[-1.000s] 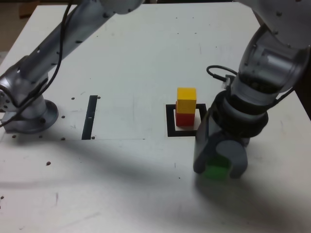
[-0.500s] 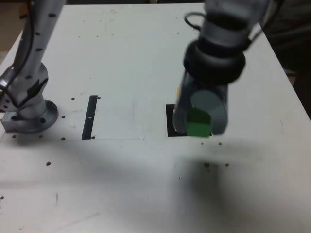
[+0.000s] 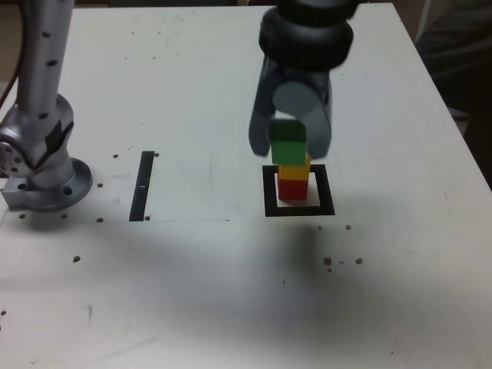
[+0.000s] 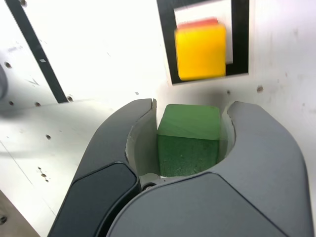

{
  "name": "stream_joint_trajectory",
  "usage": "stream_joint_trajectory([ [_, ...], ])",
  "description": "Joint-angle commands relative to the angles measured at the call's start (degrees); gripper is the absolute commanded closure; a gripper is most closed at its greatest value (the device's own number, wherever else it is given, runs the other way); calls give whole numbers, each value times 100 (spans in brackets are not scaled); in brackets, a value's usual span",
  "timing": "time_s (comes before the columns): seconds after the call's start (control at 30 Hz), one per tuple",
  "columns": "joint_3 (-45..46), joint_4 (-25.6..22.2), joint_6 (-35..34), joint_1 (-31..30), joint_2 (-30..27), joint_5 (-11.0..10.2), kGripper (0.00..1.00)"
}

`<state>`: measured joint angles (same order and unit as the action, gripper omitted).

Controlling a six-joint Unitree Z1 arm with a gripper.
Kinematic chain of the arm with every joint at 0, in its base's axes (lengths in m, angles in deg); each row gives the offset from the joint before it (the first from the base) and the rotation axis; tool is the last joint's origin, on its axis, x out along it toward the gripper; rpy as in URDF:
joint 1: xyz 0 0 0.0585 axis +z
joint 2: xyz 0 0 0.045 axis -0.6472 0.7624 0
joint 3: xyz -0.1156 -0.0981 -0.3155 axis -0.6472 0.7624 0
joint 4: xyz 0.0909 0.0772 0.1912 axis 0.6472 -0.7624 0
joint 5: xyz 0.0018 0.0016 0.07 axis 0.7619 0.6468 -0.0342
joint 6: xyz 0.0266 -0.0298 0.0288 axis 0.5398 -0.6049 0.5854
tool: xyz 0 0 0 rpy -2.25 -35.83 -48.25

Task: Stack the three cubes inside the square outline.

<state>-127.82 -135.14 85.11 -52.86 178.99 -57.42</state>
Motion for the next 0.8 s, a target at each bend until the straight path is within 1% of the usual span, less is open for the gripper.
stream_joint_trajectory([
  [0.0,40,-46,110,131,-80,14,73],
  [0.23,98,-36,427,540,-92,53,73],
  [0.37,85,-21,519,683,-41,110,73],
  [0.63,36,32,560,782,128,309,73],
  [0.77,-6,55,560,785,206,351,73],
])
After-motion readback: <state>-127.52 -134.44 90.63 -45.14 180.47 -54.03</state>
